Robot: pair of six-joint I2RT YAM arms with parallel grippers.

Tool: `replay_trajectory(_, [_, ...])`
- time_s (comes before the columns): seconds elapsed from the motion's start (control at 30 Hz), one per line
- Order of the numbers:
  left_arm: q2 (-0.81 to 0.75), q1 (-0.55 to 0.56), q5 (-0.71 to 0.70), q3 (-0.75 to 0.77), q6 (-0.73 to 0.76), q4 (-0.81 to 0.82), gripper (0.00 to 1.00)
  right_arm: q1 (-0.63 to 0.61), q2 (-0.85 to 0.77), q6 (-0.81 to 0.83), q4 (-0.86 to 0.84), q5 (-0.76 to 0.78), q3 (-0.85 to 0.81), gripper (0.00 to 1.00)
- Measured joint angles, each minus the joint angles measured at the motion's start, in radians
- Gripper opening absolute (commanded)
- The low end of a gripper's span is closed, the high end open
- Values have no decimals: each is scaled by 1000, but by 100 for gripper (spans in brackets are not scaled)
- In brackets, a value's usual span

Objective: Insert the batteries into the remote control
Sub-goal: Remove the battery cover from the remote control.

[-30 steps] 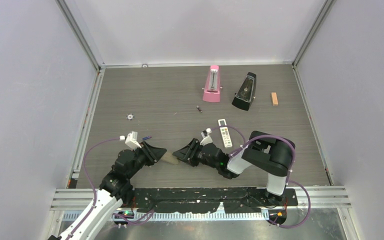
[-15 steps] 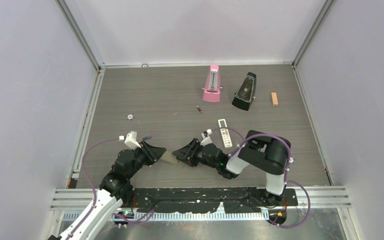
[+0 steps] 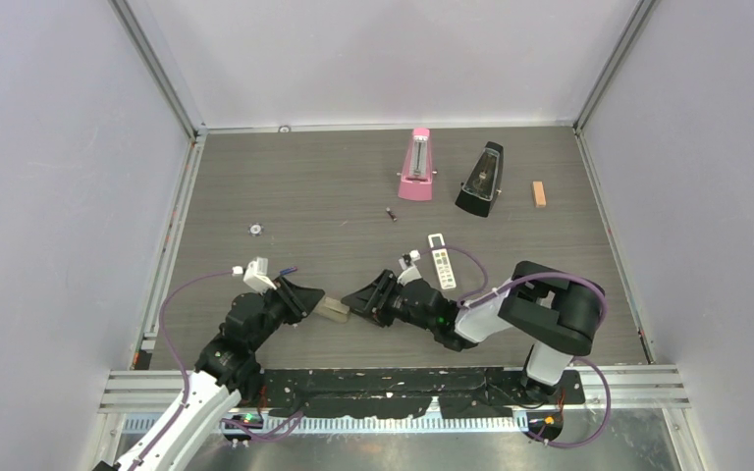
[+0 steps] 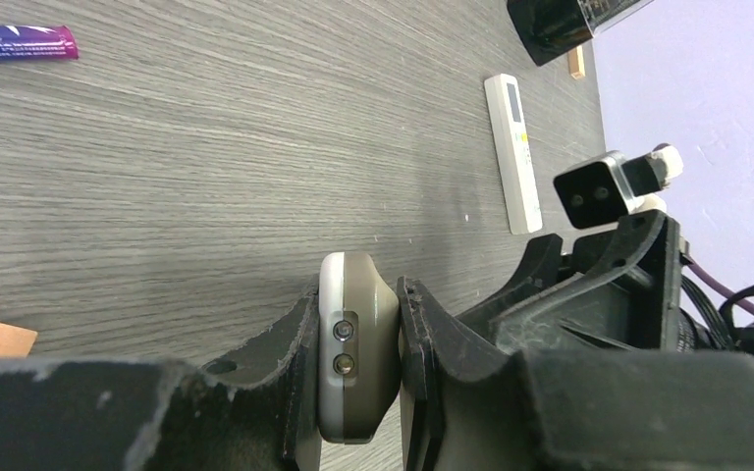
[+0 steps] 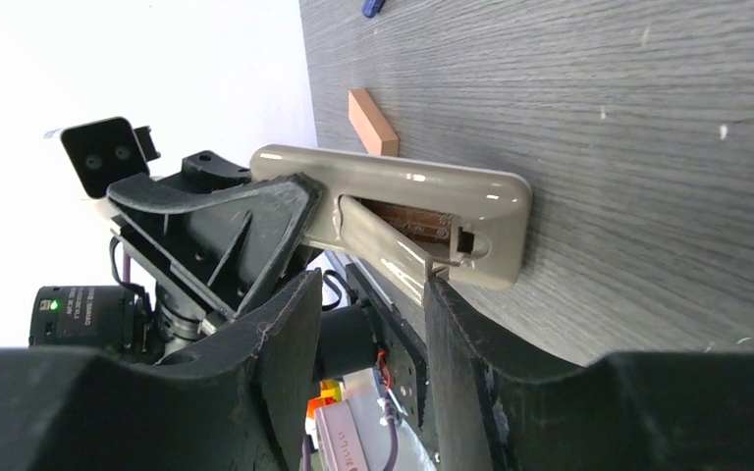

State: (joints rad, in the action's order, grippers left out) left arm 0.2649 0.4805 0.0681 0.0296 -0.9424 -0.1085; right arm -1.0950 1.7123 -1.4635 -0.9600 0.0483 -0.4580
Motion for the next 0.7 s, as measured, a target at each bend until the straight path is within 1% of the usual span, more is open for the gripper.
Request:
replay_trajectory(0.17, [1,0,-23,13,13,-16,0,-8,-50,18,41,-1,0,48])
replay_trajectory(0.33, [17,5,-18,42,37,-52,0,-20,-198,72,162,29,-13,53])
replay_trajectory(0.47, [46,14,-16,88,73,-105,0,-22,-354,146,382,122,-69,57])
replay_trajectory(0.53, [63,15,-17,111,96,-127,0,-16,-417,181,509,184,-96,58])
replay_trajectory(0.7, [116,15,-21,158,140,-159,0,12,-478,259,720,288,-103,59])
